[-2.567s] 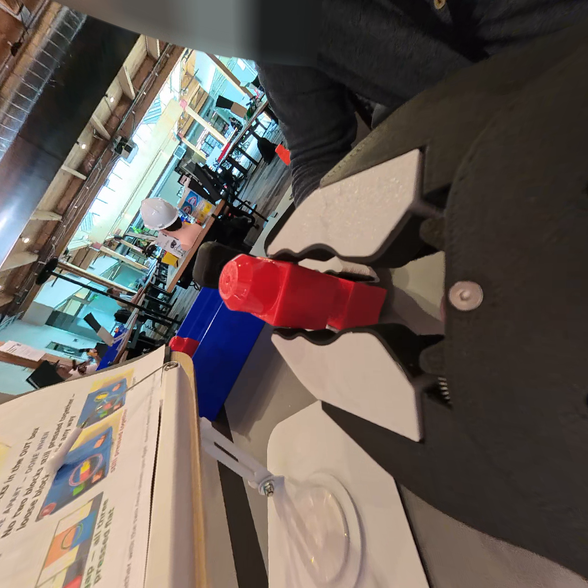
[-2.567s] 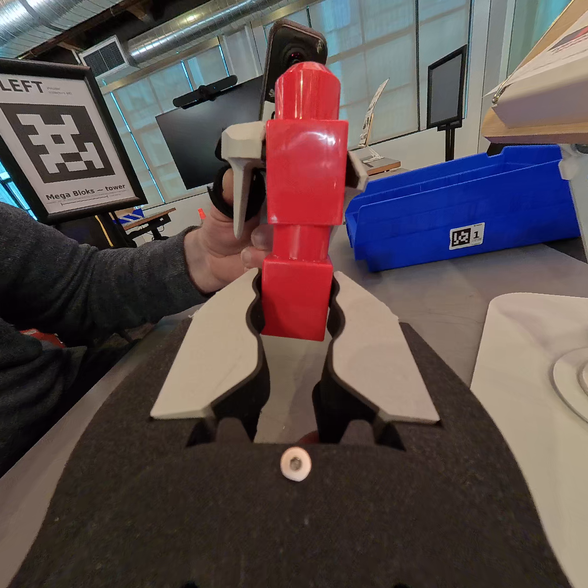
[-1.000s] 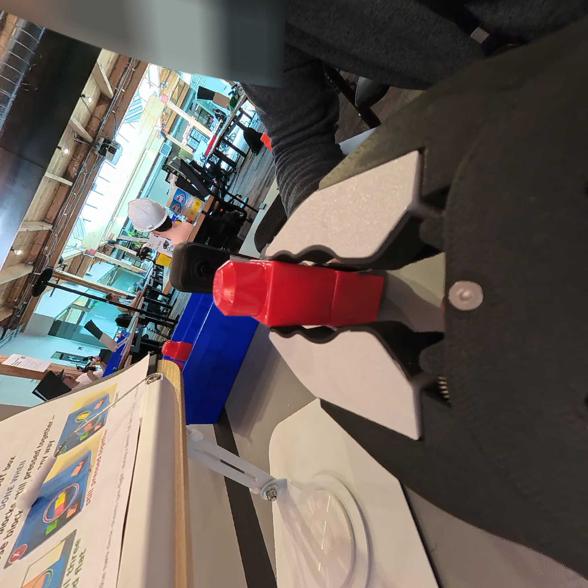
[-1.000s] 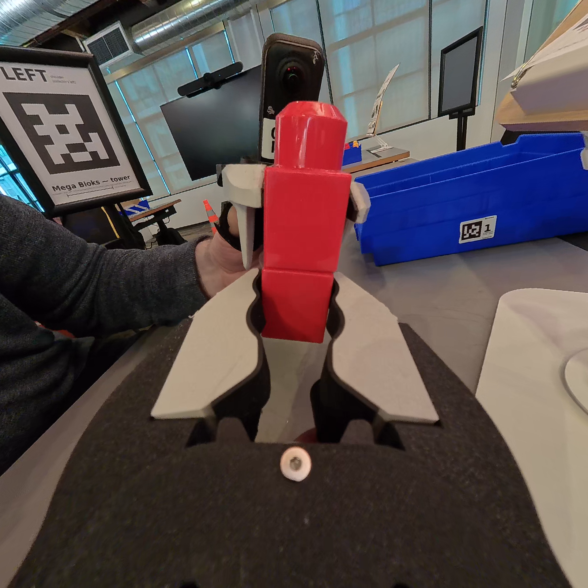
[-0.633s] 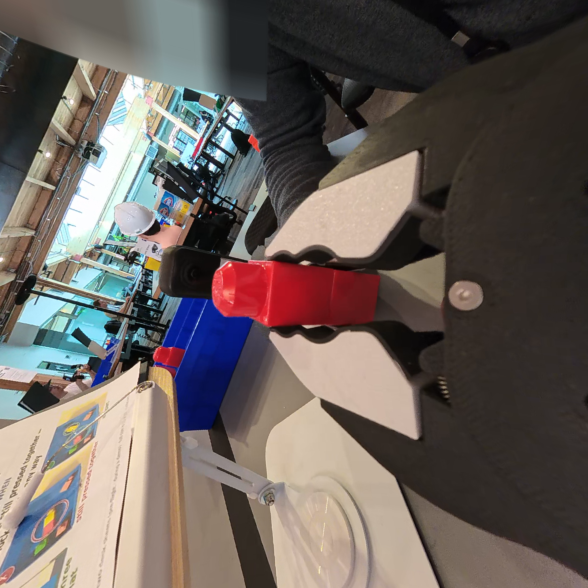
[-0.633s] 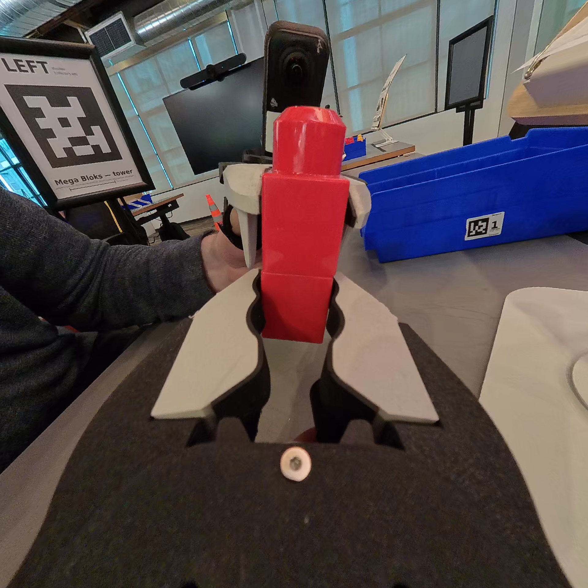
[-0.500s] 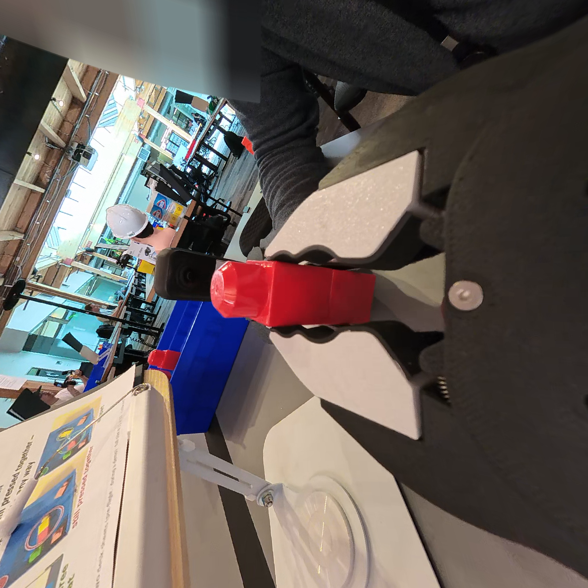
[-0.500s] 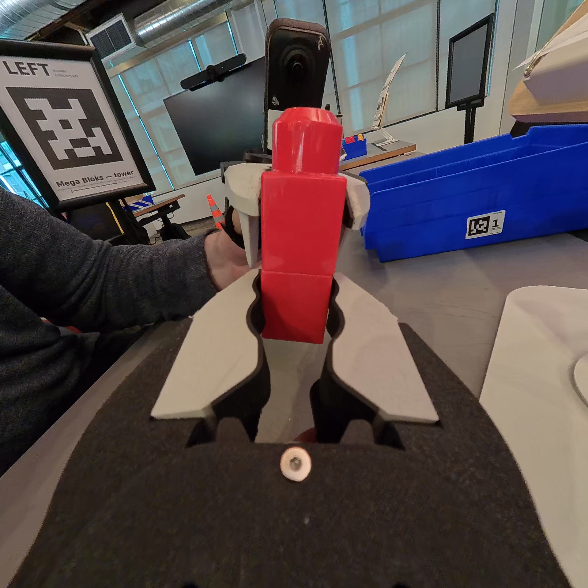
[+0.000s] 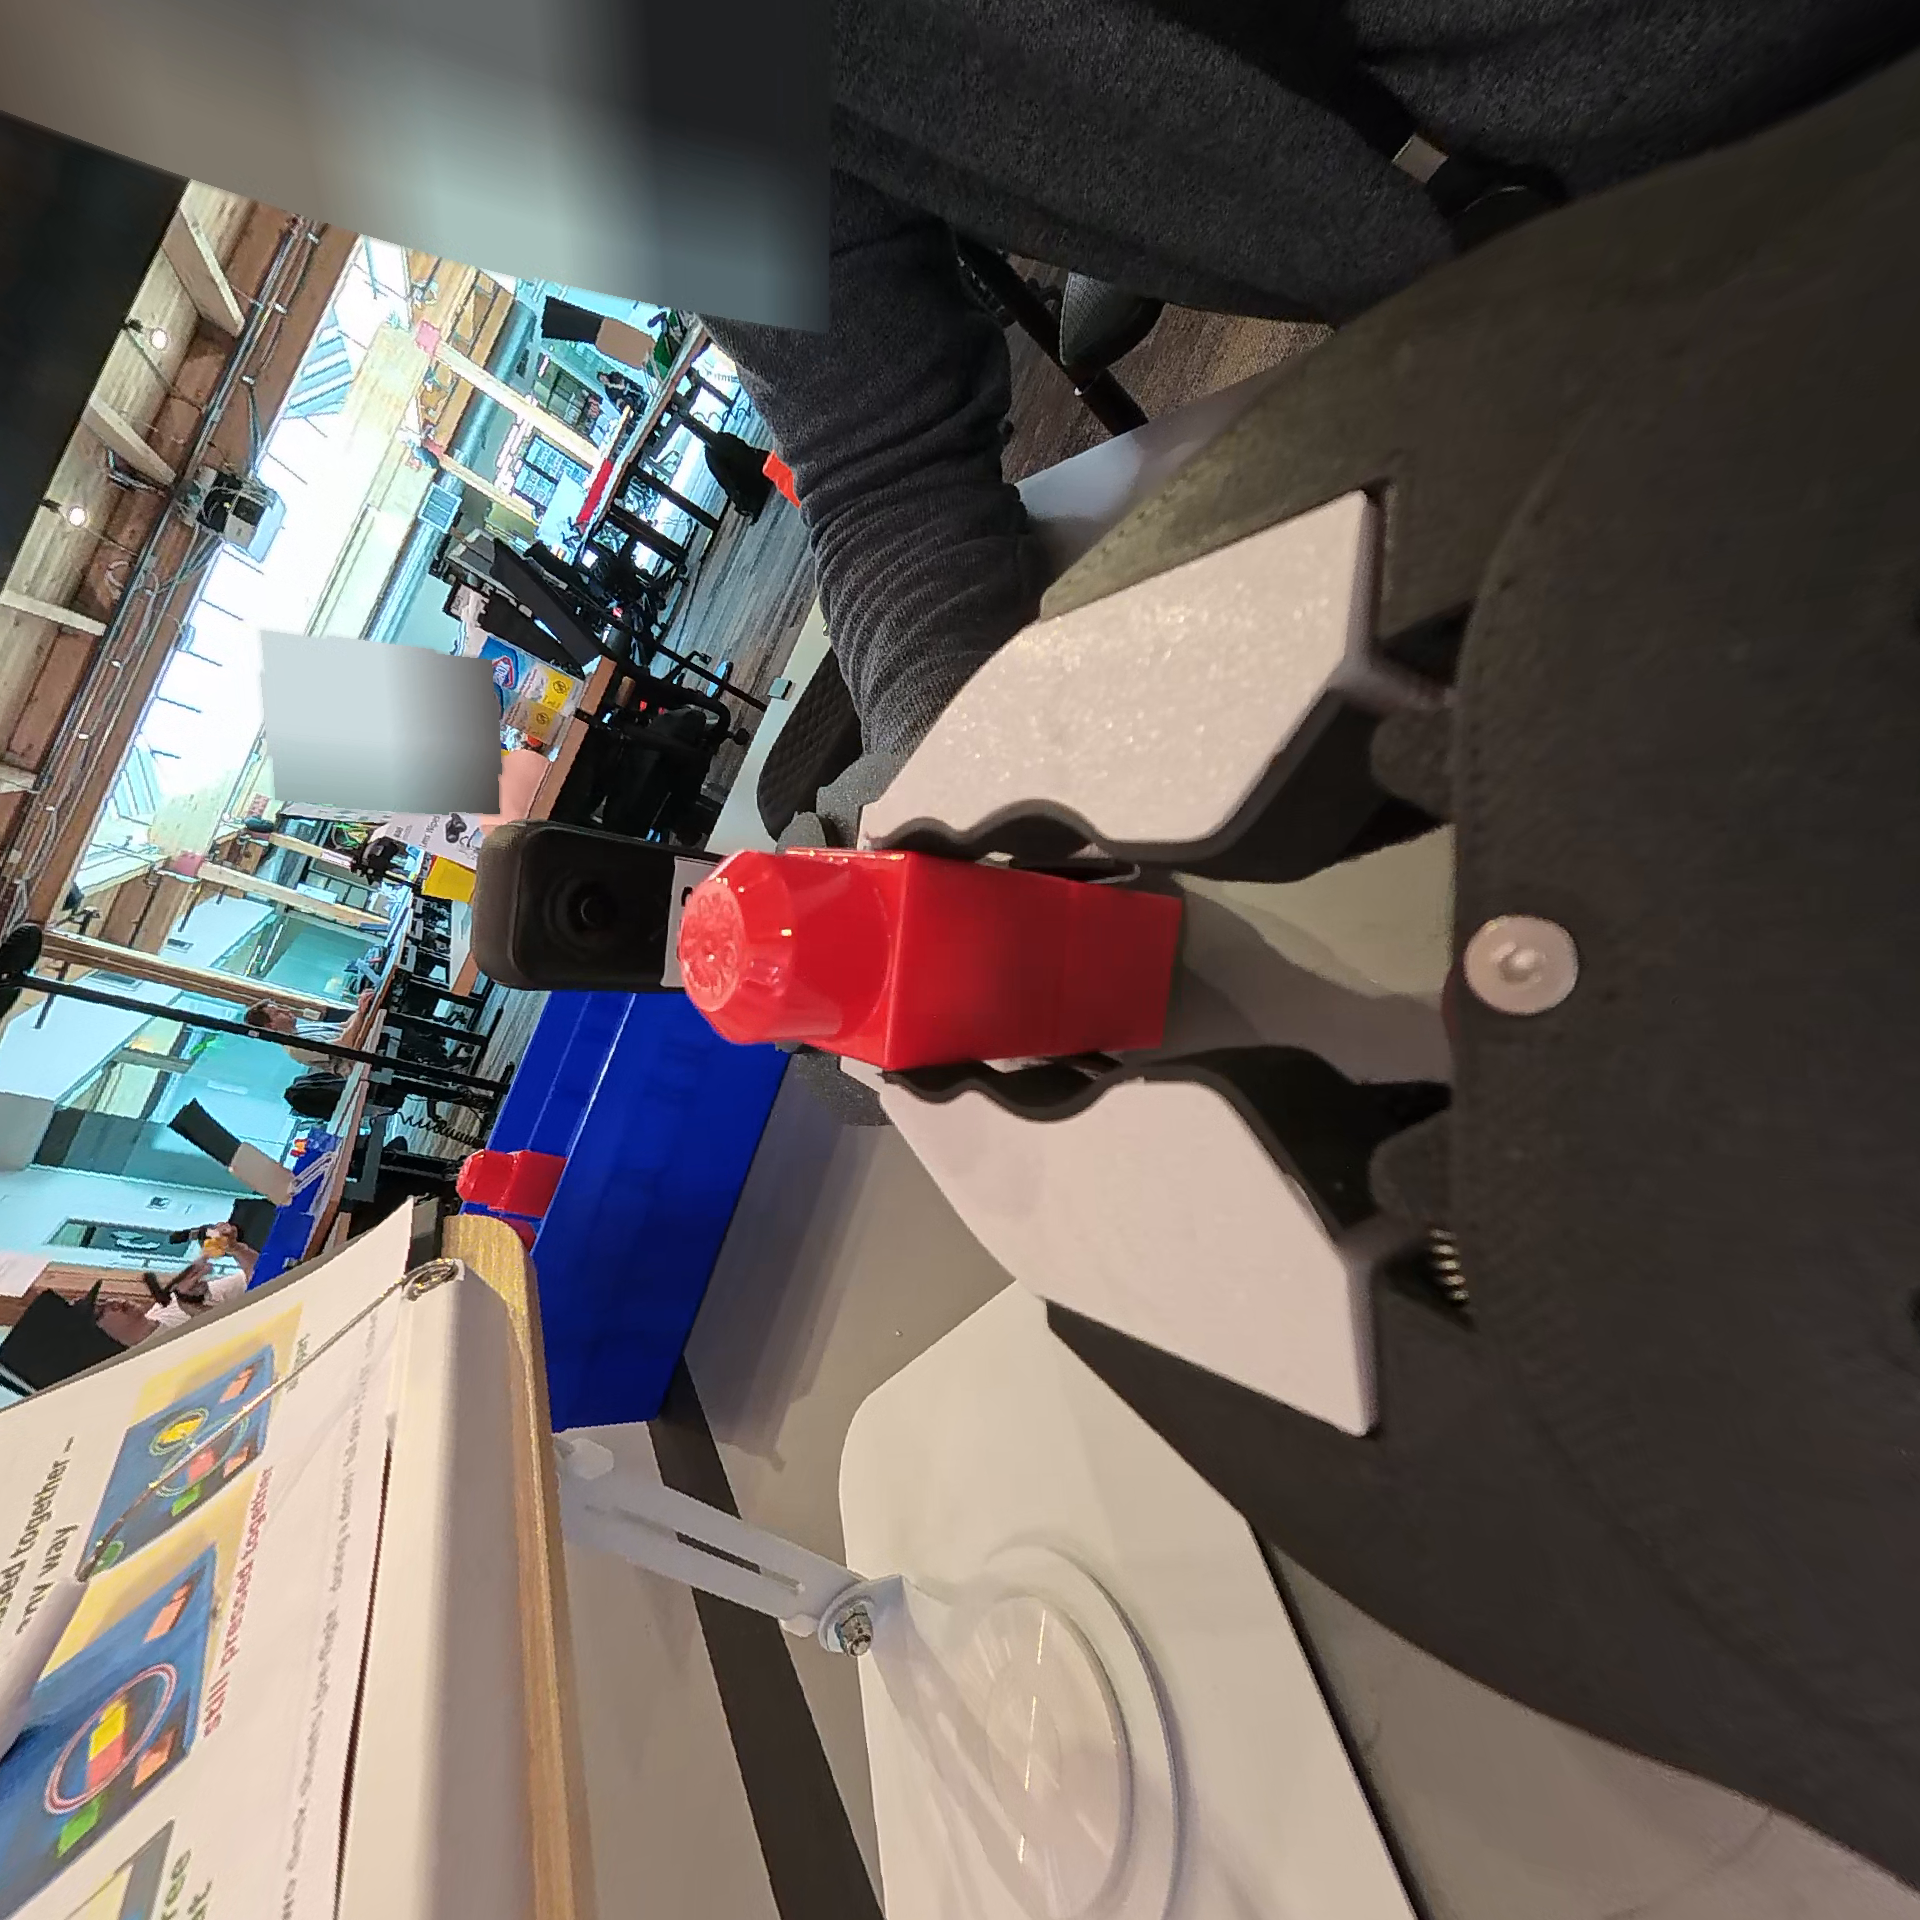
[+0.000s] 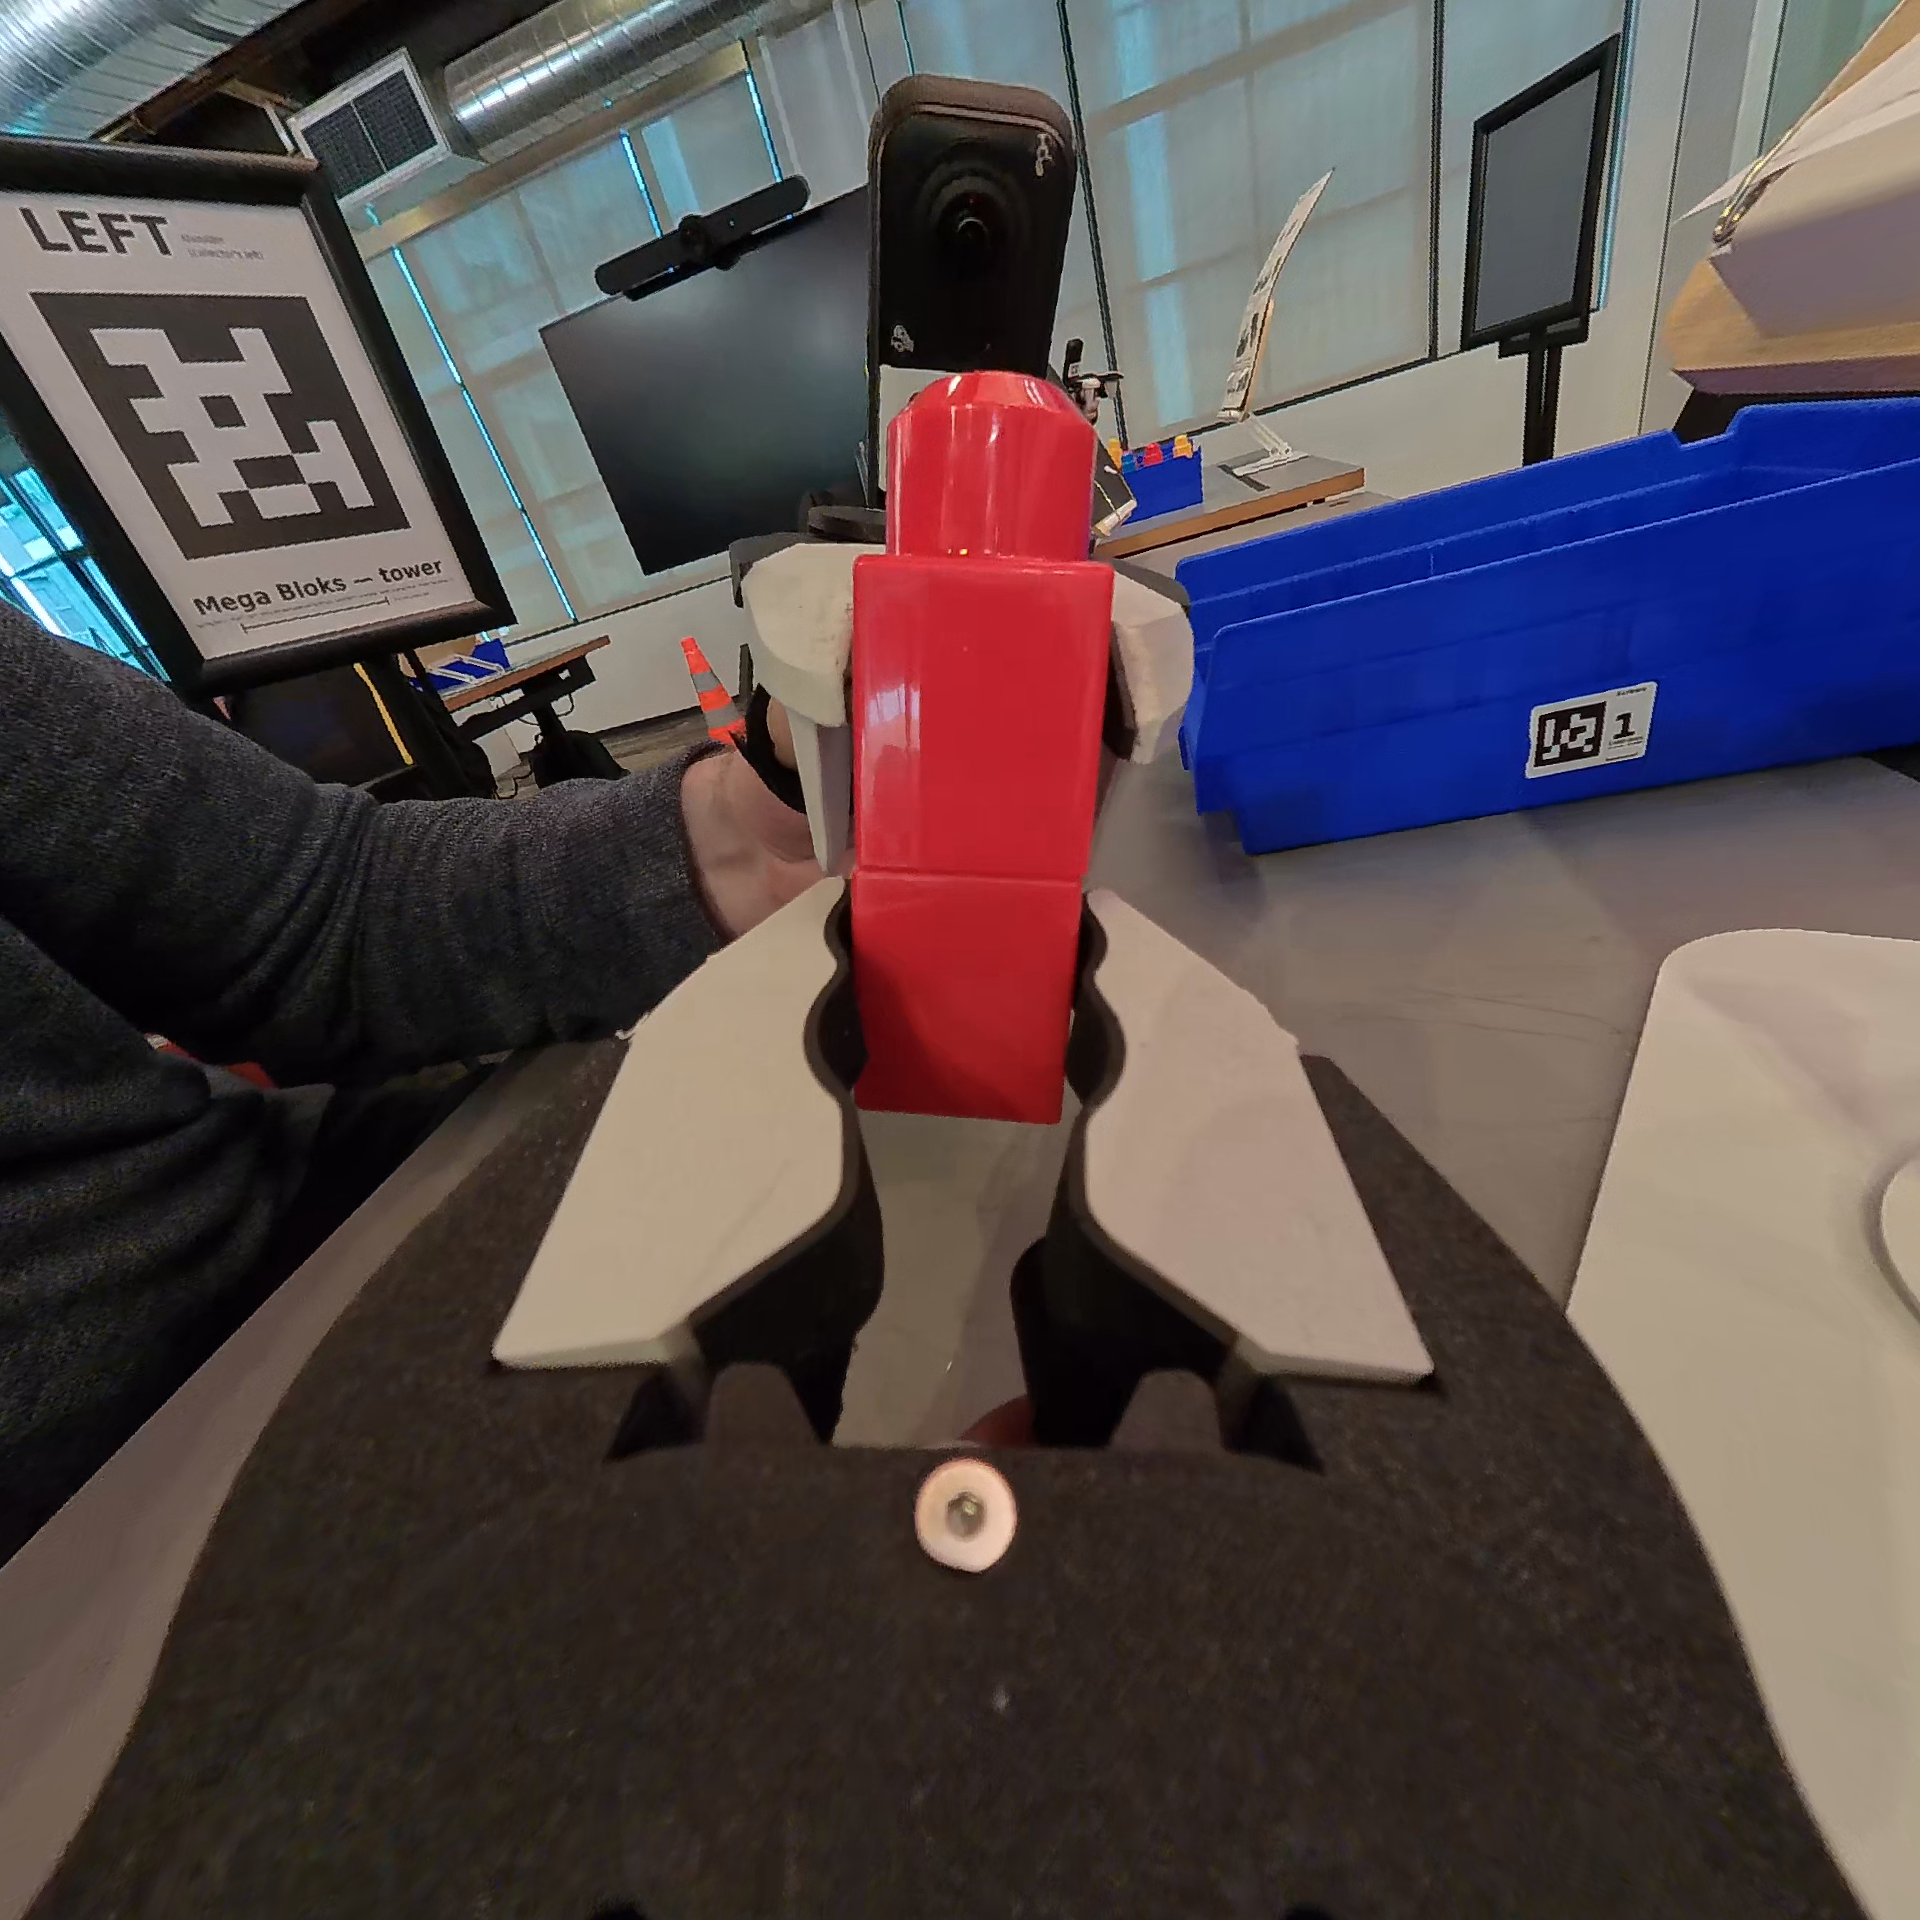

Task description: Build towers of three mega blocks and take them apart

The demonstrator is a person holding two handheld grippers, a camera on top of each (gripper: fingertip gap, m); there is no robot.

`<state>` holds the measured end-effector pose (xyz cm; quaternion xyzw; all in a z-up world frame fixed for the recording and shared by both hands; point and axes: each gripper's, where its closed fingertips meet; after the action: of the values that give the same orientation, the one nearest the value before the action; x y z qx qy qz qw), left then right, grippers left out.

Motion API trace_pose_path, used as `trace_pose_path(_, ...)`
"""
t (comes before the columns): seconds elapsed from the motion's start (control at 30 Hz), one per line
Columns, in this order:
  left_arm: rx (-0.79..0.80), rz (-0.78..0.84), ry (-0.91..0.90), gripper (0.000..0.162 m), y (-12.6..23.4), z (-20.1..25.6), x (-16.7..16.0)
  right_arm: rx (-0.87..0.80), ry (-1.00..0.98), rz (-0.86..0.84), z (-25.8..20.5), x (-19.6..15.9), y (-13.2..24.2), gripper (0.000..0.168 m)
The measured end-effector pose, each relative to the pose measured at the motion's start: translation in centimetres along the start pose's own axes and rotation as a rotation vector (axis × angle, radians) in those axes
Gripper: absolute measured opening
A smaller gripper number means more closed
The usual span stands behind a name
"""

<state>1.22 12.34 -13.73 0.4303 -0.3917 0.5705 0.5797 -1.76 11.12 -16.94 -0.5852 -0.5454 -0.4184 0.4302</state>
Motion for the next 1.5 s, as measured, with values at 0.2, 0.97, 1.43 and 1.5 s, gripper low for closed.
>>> trace_pose_path(0.2,0.000,0.010,0.004,0.036,0.0,-0.1,0.0,-0.002,-0.003,0.001,0.0,0.0,0.0,0.035)
trace_pose_path(0.97,0.015,0.034,0.074,0.035,-0.8,-1.0,-1.0,0.002,-0.075,0.078,0.9,1.0,0.5,0.037)
trace_pose_path(1.43,0.041,-0.127,0.072,0.035,-0.9,-1.3,-3.1,0.028,-0.103,0.219,1.3,2.8,2.1,0.048)
trace_pose_path(1.5,0.056,-0.165,0.062,0.035,-1.4,-1.3,-3.8,0.029,-0.095,0.207,1.2,2.6,1.9,0.046)
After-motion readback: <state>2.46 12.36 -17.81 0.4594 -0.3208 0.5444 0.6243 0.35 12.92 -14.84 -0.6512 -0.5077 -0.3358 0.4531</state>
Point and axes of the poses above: each gripper's, where its closed fingertips meet, y back along the fingers, x out of its top, z = x × y across the jaws, and after that the axes turned 1 degree about -y, right-handed
